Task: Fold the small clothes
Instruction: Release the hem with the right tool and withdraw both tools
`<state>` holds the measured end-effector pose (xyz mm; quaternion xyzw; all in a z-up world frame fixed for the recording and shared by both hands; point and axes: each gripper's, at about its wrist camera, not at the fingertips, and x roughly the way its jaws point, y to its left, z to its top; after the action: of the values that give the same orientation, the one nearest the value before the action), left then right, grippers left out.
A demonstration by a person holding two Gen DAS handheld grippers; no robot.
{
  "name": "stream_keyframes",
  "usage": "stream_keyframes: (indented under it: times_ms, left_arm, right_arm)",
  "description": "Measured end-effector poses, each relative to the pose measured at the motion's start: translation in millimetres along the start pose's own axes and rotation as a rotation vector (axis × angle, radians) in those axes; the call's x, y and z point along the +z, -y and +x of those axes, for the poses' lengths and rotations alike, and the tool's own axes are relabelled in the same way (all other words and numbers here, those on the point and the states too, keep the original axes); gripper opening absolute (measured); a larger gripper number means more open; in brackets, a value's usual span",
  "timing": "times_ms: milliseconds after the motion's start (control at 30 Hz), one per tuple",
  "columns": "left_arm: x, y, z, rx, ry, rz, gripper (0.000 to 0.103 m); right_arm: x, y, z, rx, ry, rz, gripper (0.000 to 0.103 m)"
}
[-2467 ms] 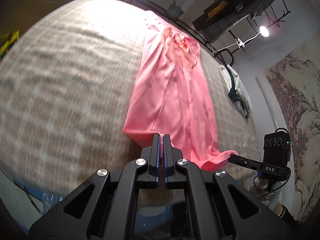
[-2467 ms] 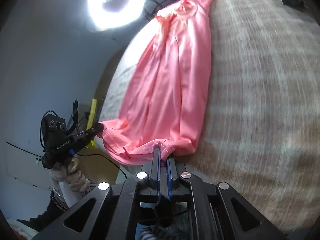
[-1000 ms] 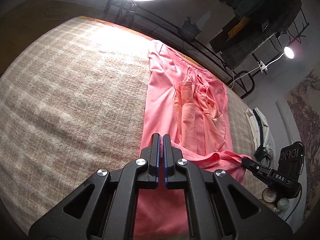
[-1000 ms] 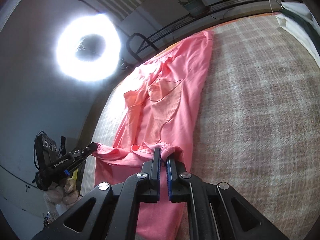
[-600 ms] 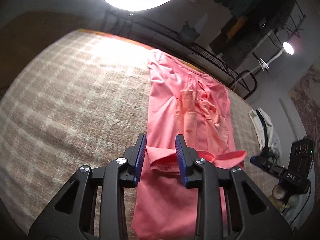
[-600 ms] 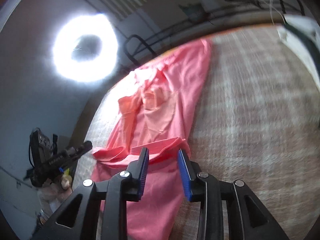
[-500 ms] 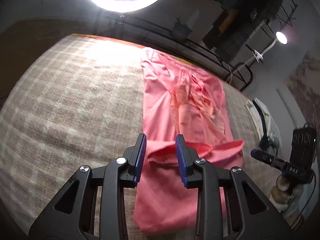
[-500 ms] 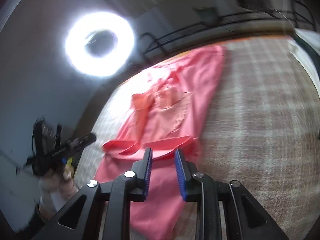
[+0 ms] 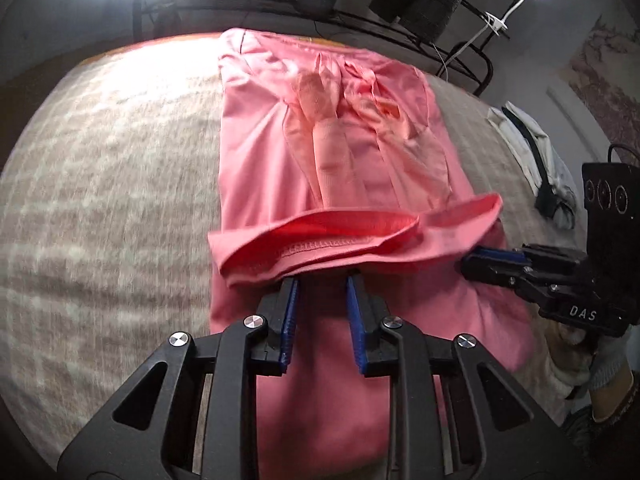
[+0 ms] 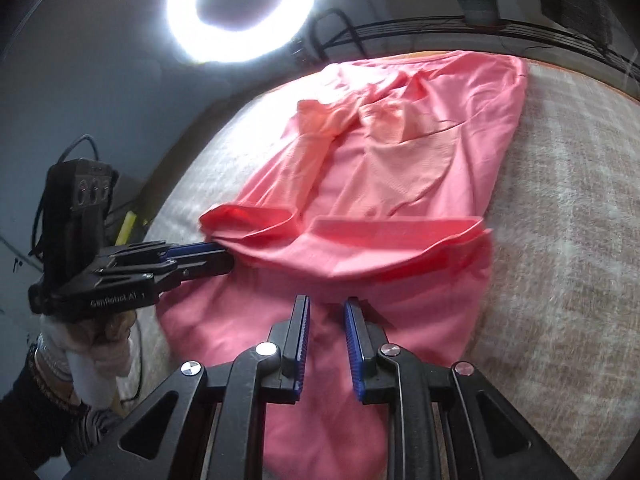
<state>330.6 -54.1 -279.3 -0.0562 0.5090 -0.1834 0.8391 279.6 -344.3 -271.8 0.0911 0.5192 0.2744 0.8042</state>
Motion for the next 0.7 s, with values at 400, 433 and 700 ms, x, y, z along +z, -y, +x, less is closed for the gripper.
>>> stream_keyframes:
  times_ms: [400, 433, 700]
  left_arm:
    - [20, -28, -15, 0.148, 0.144, -0.067, 0.022]
    - [15, -26, -23, 0.161, 0.153, -0.035, 0.022]
    - [-30, 7, -52, 0.111, 0.122, 0.118, 0.022]
  right_arm:
    - [23, 37, -22, -0.174, 0.128, 0.188, 0.021]
    - [21, 37, -28, -0.176, 0.134, 0.188, 0.024]
    - [-12, 11, -53, -0.167, 0.11, 0.152, 0.033]
